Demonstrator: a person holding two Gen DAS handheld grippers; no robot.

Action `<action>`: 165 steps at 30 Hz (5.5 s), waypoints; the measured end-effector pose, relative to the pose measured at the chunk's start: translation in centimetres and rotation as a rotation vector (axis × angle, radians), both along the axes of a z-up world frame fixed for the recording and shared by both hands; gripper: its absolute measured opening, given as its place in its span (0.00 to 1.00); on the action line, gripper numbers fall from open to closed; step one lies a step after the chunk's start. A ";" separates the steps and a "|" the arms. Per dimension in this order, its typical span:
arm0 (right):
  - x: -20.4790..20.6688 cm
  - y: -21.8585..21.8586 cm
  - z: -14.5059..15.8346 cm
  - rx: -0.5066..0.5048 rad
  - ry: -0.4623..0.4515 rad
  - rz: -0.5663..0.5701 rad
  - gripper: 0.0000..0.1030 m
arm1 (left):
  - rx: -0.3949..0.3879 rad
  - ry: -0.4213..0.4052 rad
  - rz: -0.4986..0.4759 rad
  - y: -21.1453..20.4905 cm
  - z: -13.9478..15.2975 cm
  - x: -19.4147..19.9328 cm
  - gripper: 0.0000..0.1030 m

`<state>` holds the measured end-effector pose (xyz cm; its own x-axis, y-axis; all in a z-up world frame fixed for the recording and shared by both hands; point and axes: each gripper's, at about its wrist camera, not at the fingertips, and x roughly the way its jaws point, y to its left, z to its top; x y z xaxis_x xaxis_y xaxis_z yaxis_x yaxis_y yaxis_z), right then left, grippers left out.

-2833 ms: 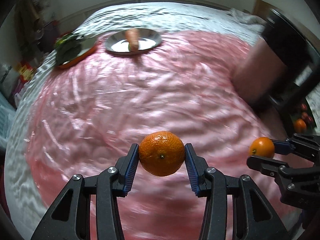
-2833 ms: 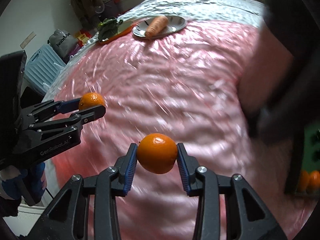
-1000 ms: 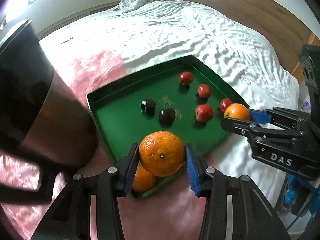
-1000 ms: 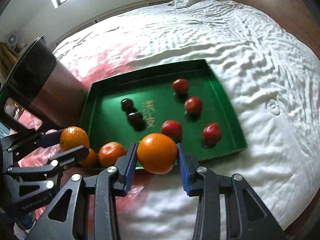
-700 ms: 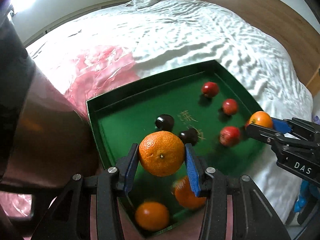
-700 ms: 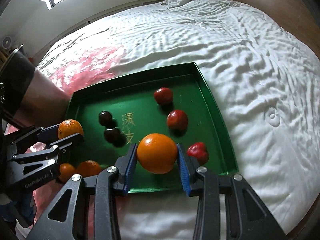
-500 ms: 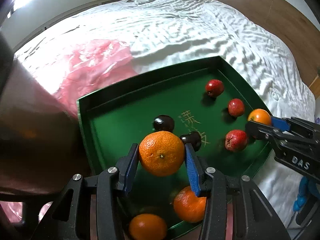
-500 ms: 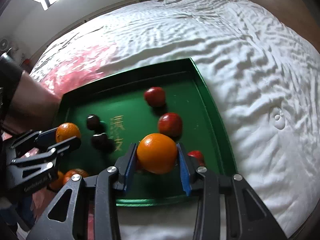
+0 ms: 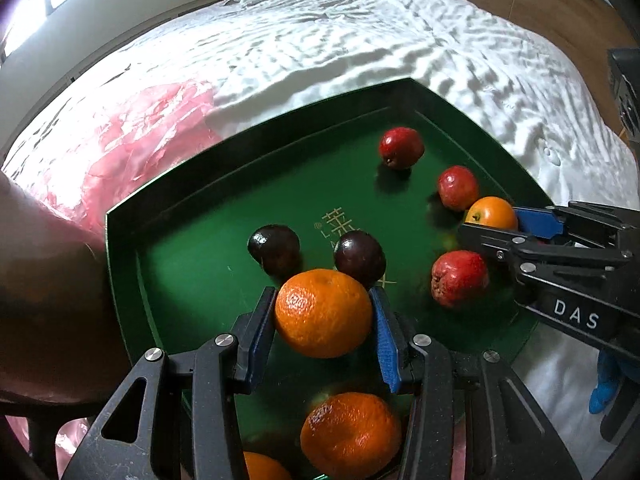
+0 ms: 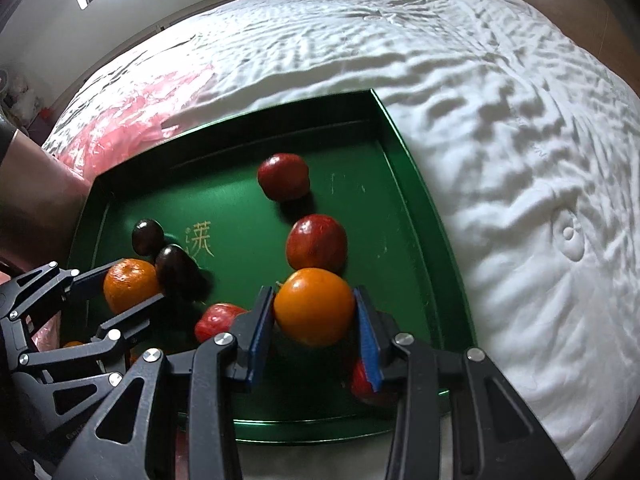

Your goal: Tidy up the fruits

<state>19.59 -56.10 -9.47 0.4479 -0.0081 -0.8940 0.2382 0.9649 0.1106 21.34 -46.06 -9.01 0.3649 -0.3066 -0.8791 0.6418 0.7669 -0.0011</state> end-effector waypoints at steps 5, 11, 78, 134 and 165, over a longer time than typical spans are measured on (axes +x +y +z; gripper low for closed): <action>0.1 0.1 -0.1 -0.015 -0.002 0.008 0.65 | 0.034 0.014 0.006 -0.5 -0.4 0.1 0.39; 0.0 0.2 -0.1 -0.018 -0.006 0.002 0.65 | 0.040 0.022 0.000 -0.5 -0.4 -0.2 0.39; -6.4 12.3 6.6 -0.112 -0.152 0.081 1.00 | -0.117 -0.044 0.047 14.3 6.6 -9.1 0.58; -20.9 26.0 9.9 -0.227 -0.331 0.294 1.00 | -0.171 -0.108 0.132 29.3 8.5 -28.2 0.73; -25.9 23.1 11.3 -0.265 -0.332 0.242 1.00 | -0.192 -0.080 -0.111 24.2 10.3 -34.7 0.74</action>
<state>-6.31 -32.96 1.79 0.7259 -0.0763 -0.6835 -0.0030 0.9935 -0.1141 -13.37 -21.91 1.34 0.3854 -0.5077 -0.7705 0.7262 0.6821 -0.0862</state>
